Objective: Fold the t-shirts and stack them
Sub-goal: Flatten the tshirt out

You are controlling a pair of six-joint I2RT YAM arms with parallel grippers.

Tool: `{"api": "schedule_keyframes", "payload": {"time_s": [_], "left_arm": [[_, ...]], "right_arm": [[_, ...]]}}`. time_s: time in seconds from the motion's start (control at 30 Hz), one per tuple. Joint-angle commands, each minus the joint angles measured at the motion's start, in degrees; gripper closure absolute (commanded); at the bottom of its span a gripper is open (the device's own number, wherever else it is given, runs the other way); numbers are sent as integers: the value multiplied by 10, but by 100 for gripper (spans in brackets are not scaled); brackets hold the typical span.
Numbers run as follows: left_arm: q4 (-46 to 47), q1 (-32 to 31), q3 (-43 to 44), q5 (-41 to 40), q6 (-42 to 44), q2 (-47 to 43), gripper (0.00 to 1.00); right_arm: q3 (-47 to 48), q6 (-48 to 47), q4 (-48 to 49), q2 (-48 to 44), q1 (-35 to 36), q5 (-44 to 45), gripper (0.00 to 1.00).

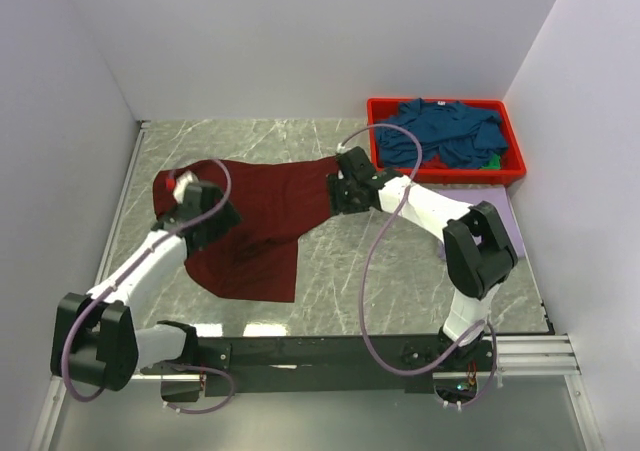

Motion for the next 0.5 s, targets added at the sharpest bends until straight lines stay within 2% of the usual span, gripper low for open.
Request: {"api": "schedule_keyframes", "payload": {"time_s": [0.0,0.13,0.23,0.4,0.47], "left_arm": [[-30,-19,-76,19,-78,-48,16],[-19,-18,-130,11,-116,-78,18],[-6,-9,-146,8,-131,-67,21],[24,72,-162,52,-121,-14,24],[21,99,-147,45,-102,2,25]], "right_arm": [[39,54,56,36,-31,83,38],[80,50,69,82,-49,92,38],[103,38,81,108,-58,87,38],[120,26,96,138,-70,45,41],[120,21,105,143,-70,29,46]]}}
